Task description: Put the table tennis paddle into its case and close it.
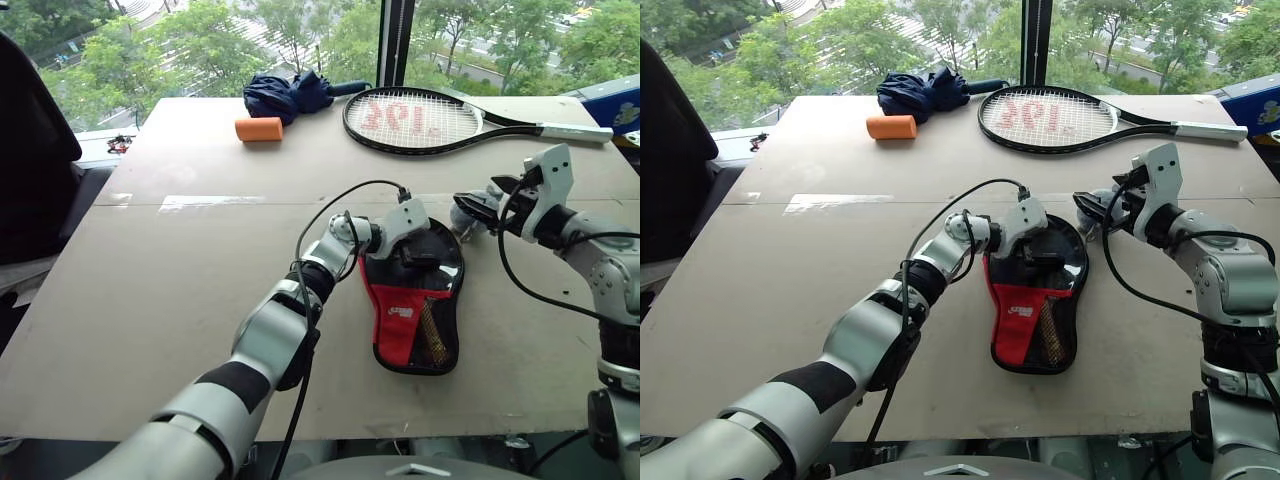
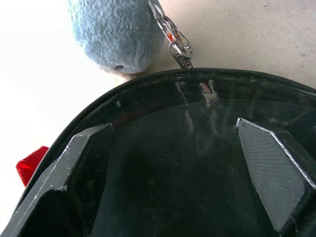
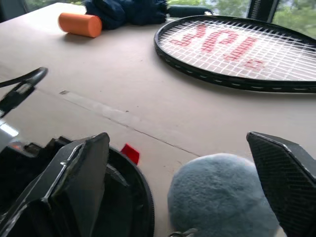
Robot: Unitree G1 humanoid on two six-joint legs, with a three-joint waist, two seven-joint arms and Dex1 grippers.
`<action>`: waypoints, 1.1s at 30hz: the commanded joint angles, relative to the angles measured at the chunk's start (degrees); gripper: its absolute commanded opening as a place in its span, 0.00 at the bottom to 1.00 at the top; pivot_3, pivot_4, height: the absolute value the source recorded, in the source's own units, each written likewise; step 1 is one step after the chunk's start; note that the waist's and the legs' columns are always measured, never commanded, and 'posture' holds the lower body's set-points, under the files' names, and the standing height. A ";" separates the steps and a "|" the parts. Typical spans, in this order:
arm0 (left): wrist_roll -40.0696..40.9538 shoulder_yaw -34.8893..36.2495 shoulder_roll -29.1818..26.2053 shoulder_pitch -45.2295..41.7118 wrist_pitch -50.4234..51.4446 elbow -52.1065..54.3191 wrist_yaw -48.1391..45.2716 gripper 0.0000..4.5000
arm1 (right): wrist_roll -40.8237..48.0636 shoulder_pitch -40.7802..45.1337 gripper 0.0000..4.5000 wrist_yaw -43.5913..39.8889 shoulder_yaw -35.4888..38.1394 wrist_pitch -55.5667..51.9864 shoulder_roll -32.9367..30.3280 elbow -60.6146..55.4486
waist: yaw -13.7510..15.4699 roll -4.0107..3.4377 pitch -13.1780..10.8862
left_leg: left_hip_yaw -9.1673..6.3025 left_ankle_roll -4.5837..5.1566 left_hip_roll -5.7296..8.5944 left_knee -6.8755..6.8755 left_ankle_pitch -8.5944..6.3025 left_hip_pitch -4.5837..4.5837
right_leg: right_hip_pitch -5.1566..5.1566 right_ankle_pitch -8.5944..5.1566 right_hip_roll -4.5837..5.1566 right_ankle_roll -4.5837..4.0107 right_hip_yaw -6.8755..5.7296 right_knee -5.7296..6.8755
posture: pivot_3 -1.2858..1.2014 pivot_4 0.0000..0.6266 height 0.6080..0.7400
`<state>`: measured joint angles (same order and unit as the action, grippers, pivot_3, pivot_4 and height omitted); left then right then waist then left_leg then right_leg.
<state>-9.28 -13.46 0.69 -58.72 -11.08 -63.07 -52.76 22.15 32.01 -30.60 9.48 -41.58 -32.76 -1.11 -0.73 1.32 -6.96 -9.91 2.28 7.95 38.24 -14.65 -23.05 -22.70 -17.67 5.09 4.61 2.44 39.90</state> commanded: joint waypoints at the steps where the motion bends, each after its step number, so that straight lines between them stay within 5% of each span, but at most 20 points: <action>1: -1.14 -1.84 1.01 2.84 1.86 -0.77 -0.53 0.91 | -4.97 5.49 1.00 1.17 -2.88 3.98 -0.05 10.93 | 0.00 0.00 0.00 | 0.00 0.00 0.00 0.01 0.00 0.02 | 0.01 0.00 -0.01 0.00 -0.01 0.00 | 0.52 0.24 0.89; 9: -0.74 -2.28 2.46 4.81 3.62 1.72 -0.24 0.91 | -4.77 10.06 1.00 -3.48 -4.52 -2.78 -1.02 21.19 | 0.14 -0.01 0.00 | -0.04 0.04 0.00 0.01 -0.02 -0.12 | -0.03 0.00 0.03 0.00 -0.06 -0.08 | 0.52 0.24 0.89; 13: -0.77 -2.23 2.73 5.56 4.50 2.68 0.08 0.92 | -2.73 8.11 0.66 -4.19 -2.07 -7.12 -2.47 17.00 | 0.27 -0.01 0.00 | -0.07 0.03 0.00 0.04 -0.02 -0.12 | -0.02 0.00 0.03 0.00 -0.08 -0.07 | 0.52 0.24 0.89; 19: -1.03 -2.61 3.01 6.33 5.19 3.04 0.06 0.92 | 4.01 3.09 0.01 -2.32 5.38 -16.49 -2.77 4.20 | 0.29 -0.01 0.01 | -0.09 0.04 0.00 0.05 -0.03 -0.20 | -0.07 0.00 0.03 0.00 -0.09 -0.07 | 0.52 0.24 0.89; 25: -2.32 -3.81 2.88 6.42 5.64 2.33 0.70 0.92 | 13.93 -6.37 0.00 0.75 17.80 -29.34 -1.61 -12.87 | 1.11 -0.03 0.02 | -0.19 0.05 0.00 0.07 -0.03 -0.30 | -0.09 0.00 0.04 0.00 -0.15 -0.10 | 0.52 0.24 0.89; 33: -1.91 -3.93 3.11 6.87 6.61 2.57 0.66 0.92 | 22.41 -23.37 0.00 0.72 24.62 -38.74 -1.60 -28.45 | 1.59 -0.09 0.06 | -0.13 0.07 0.00 0.11 -0.04 -0.33 | -0.15 0.00 0.03 0.00 -0.11 -0.07 | 0.52 0.24 0.89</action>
<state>-8.82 -14.39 4.09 -54.42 -7.13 -57.53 -51.47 41.67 10.13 -29.06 32.02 -78.88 -33.61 -25.16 0.86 1.23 -6.90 -10.04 2.36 7.95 38.35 -14.69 -23.39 -22.85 -17.67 5.13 4.62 2.33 39.83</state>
